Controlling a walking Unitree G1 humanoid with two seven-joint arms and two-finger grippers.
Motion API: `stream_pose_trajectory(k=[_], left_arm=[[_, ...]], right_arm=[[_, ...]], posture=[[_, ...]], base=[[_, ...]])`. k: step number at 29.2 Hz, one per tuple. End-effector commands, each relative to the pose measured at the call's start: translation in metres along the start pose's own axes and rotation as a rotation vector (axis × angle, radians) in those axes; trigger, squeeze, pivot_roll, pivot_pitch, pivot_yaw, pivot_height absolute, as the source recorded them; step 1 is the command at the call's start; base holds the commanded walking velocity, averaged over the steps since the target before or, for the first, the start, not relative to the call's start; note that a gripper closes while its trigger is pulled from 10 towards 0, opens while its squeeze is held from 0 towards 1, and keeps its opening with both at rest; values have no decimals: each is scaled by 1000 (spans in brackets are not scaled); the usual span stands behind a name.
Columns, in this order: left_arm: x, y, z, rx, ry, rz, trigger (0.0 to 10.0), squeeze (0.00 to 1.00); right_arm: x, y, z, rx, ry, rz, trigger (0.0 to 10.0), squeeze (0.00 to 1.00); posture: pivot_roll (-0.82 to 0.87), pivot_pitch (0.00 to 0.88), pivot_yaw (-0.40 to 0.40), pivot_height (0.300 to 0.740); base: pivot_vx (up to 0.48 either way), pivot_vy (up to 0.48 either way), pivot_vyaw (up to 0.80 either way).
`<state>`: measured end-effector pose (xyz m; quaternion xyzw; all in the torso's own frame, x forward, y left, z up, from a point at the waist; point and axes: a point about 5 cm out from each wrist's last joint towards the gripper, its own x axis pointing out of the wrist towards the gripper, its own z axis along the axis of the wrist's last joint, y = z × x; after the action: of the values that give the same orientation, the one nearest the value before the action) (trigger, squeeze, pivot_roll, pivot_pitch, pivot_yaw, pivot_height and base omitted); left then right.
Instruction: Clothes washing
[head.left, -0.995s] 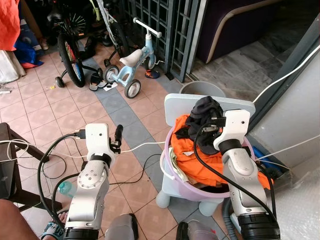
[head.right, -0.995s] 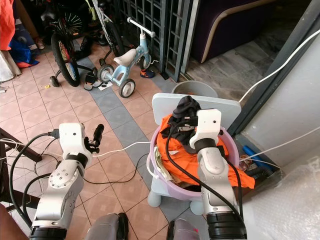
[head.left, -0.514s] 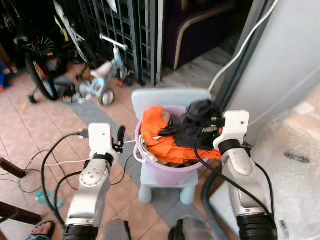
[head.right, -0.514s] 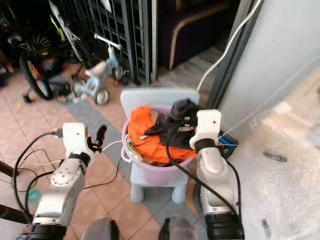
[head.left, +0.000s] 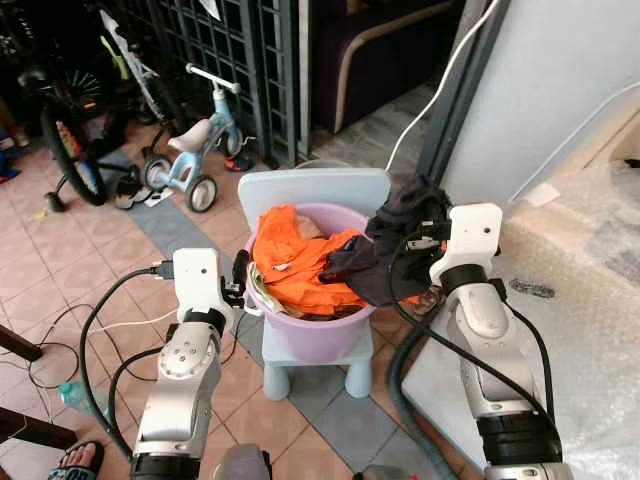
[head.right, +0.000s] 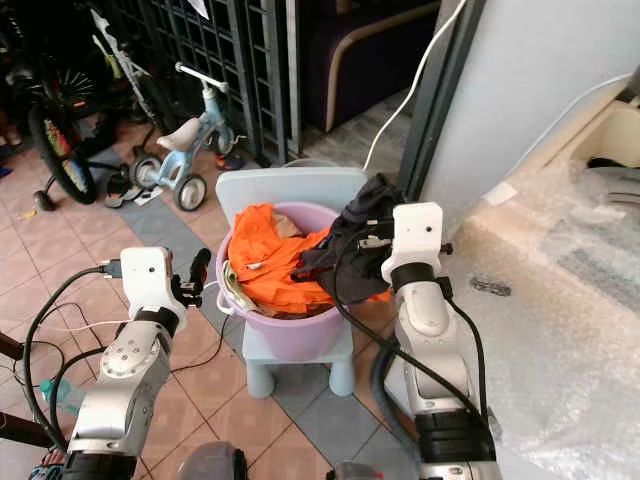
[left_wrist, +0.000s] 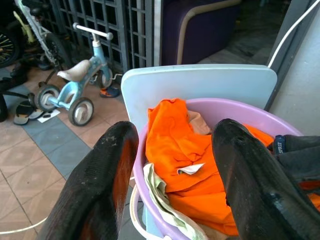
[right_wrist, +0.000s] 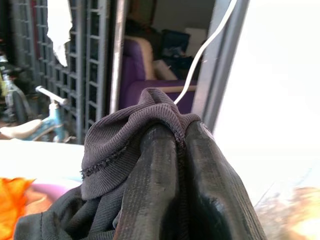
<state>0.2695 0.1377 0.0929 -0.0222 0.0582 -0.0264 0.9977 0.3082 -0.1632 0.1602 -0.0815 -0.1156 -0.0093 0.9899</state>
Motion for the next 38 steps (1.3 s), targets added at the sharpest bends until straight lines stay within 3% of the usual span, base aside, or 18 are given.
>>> stream_pose_trajectory(k=[1, 6, 16, 26, 38], left_arm=[[1, 1, 5, -2, -25, -6, 10000, 0], [3, -1, 8, -7, -43, -23, 10000, 0], [1, -4, 3, -30, -8, 5, 10000, 0], [2, -2, 1, -30, -3, 5, 10000, 0], [2, -3, 1, -11, 13, -27, 10000, 0]], right_arm=[[7, -7, 11, -12, -54, -38, 10000, 0], [12, -15, 9, -41, -51, -55, 10000, 0], [7, -3, 1, -15, -25, -12, 10000, 0], [3, 7, 0, -2, -24, 29, 10000, 0], [-1, 4, -6, -2, -4, 12, 10000, 0]], posture=[[-23, 64, 26, 740], [-23, 64, 24, 740], [-20, 66, 20, 740], [-25, 60, 17, 740], [-24, 75, 36, 740]], base=[[0, 0, -800], [0, 0, -800], [0, 0, -786], [0, 0, 0], [-25, -154, 0]])
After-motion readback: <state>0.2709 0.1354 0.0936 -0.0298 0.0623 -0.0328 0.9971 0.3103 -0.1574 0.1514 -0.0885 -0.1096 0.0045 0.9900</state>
